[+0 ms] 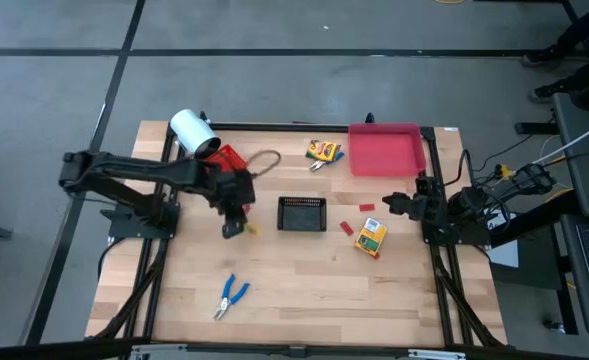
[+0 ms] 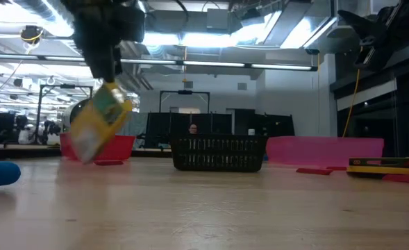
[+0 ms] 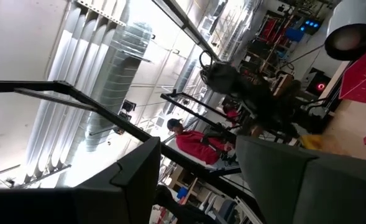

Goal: Pick & Place School Supplies
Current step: Put the bottom left crayon box into the red bin

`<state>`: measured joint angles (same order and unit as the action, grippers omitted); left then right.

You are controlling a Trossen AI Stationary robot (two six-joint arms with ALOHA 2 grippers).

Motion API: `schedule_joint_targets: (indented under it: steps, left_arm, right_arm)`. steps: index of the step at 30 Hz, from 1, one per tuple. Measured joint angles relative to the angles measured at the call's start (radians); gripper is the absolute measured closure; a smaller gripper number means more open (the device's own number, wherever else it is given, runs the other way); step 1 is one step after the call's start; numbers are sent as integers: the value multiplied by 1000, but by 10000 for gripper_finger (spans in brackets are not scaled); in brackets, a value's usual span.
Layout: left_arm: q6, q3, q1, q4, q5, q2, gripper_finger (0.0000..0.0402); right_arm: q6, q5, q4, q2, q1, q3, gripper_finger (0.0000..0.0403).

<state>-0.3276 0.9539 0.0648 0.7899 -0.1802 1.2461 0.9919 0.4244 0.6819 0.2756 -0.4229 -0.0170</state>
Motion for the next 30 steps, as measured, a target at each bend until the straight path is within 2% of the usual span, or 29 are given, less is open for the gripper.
schedule_joint_targets:
  steps: [9, 19, 24, 30]
  left_arm:
    - [-206, 1, 82, 23, 434, -136, 399]
    - [-389, 1, 103, 104, 742, -187, 399]
    - [-411, 1, 103, 234, 820, -187, 399]
    - [-403, 1, 109, 292, 854, -187, 399]
  right_arm:
    - [-5, 32, 1, 0, 0, 0, 188]
    - [-13, 58, -1, 0, 0, 0, 188]
    - [-13, 58, -2, 0, 0, 0, 188]
    - [-31, 78, -5, 0, 0, 0, 188]
